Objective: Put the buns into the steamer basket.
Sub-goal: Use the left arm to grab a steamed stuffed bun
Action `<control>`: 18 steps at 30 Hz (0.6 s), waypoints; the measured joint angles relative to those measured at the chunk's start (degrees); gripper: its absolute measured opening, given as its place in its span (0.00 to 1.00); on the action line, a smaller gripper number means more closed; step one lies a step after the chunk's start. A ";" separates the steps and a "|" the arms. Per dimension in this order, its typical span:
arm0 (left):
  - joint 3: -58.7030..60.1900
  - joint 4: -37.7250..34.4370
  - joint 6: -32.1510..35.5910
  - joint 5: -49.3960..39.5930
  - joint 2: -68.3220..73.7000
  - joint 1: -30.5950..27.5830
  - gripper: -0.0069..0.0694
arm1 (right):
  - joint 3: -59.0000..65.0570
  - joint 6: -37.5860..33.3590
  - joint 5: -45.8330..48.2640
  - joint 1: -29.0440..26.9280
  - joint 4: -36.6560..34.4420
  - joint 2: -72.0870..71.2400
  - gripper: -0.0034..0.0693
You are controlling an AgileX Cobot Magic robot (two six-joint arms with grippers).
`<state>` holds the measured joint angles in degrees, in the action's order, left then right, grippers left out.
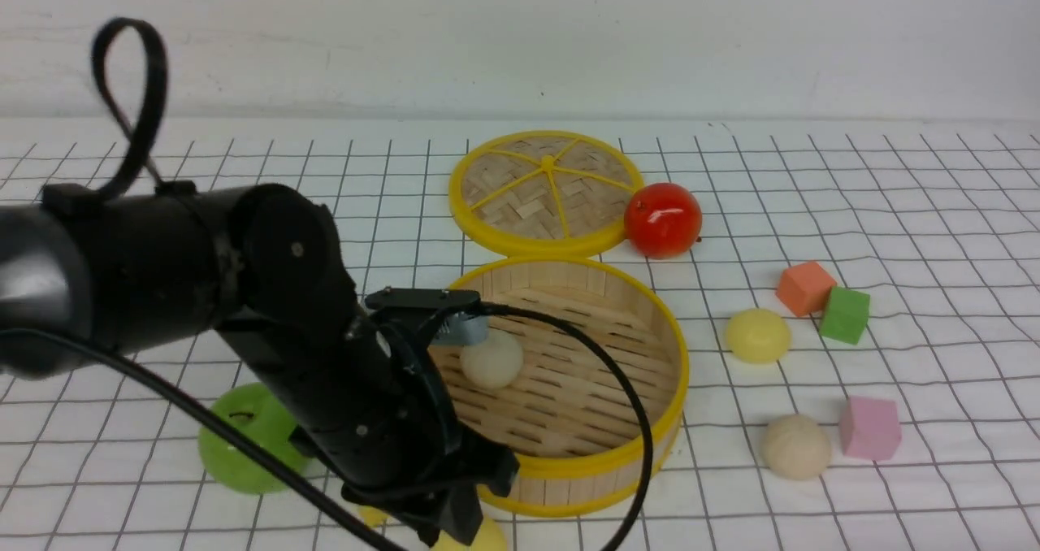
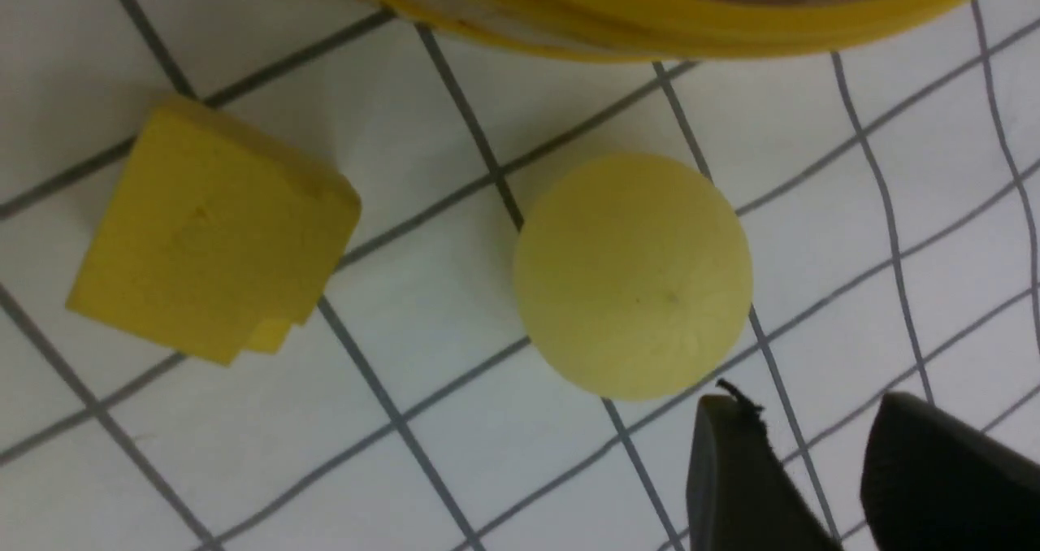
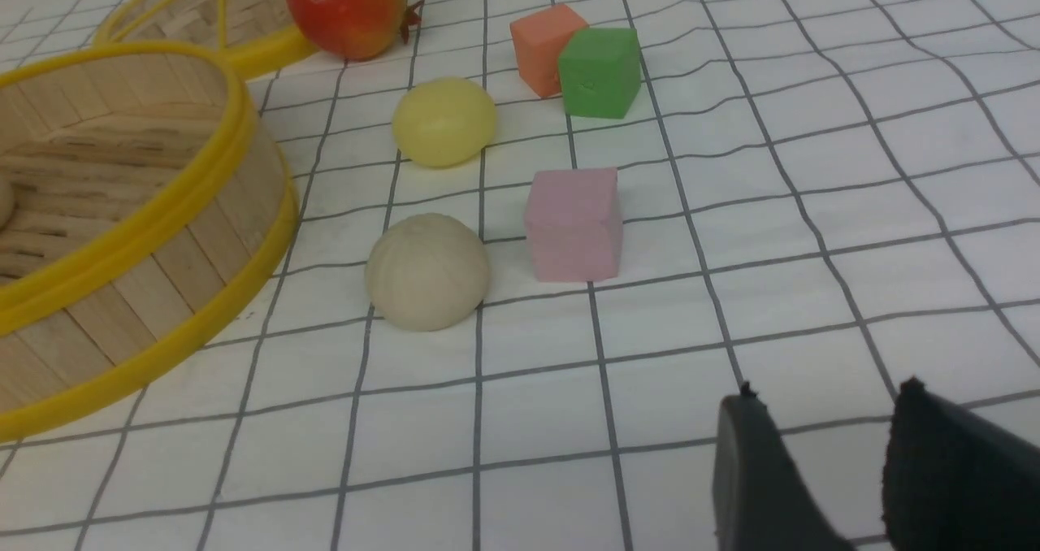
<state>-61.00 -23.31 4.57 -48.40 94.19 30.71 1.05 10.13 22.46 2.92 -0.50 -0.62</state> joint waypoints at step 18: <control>0.00 0.39 2.74 7.05 7.21 0.00 0.38 | 0.00 0.00 0.00 0.00 0.00 0.00 0.38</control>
<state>-61.00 -22.92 7.31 -41.35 101.40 30.71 1.05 10.13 22.46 2.92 -0.50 -0.62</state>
